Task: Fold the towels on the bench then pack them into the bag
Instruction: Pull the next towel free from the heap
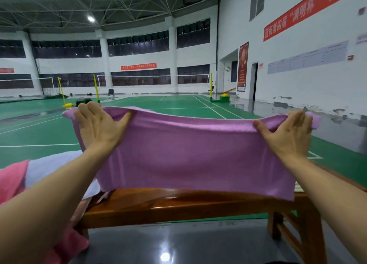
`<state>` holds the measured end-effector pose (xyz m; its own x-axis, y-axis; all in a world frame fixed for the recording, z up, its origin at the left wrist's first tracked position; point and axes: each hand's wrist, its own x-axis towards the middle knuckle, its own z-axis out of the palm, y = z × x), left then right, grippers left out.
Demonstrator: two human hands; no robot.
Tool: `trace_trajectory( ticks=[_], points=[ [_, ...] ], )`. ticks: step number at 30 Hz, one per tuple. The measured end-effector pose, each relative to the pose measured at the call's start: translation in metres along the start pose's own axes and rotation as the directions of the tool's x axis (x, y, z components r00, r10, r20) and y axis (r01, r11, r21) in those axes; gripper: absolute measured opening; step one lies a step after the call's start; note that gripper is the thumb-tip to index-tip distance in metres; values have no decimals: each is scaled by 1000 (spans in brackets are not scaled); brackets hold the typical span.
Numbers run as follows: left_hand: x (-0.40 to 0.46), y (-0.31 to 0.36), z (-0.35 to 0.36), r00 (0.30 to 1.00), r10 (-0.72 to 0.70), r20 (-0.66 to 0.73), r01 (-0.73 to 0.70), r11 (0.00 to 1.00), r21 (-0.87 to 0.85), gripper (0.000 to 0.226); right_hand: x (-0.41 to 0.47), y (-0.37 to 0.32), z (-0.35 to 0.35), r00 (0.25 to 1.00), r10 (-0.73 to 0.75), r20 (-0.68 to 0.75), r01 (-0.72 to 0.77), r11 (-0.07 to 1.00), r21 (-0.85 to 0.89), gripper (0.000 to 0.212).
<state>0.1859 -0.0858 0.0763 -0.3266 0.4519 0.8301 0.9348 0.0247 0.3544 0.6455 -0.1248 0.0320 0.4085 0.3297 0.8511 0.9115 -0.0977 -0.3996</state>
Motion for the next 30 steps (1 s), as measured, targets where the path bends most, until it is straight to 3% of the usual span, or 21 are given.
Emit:
trace_trajectory(
  ticks=[5, 12, 18, 22, 24, 26, 30],
  points=[
    [-13, -8, 28, 961, -22, 275, -21, 988, 151, 121, -4, -4, 19, 987, 39, 156, -21, 993, -115, 97],
    [-64, -39, 129, 818, -96, 567, -83, 956, 281, 127, -57, 7, 114, 907, 37, 419, 79, 963, -256, 98],
    [-80, -59, 208, 733, -157, 662, -141, 917, 374, 123, -93, 20, 193, 862, 84, 500, 98, 940, -327, 93],
    [-95, -68, 248, 685, -188, 704, -156, 906, 394, 117, -101, 35, 229, 811, 173, 558, -2, 956, -294, 91],
    [-103, -69, 259, 668, -223, 710, -87, 924, 373, 110, -102, 42, 237, 776, 207, 596, -54, 963, -264, 92],
    [-105, -68, 261, 672, -251, 697, -11, 938, 348, 103, -102, 45, 240, 766, 210, 608, -74, 968, -240, 91],
    [-104, -65, 253, 748, -185, 637, 67, 977, 205, 81, -100, 44, 235, 838, 152, 525, -41, 975, -217, 67]
  ],
)
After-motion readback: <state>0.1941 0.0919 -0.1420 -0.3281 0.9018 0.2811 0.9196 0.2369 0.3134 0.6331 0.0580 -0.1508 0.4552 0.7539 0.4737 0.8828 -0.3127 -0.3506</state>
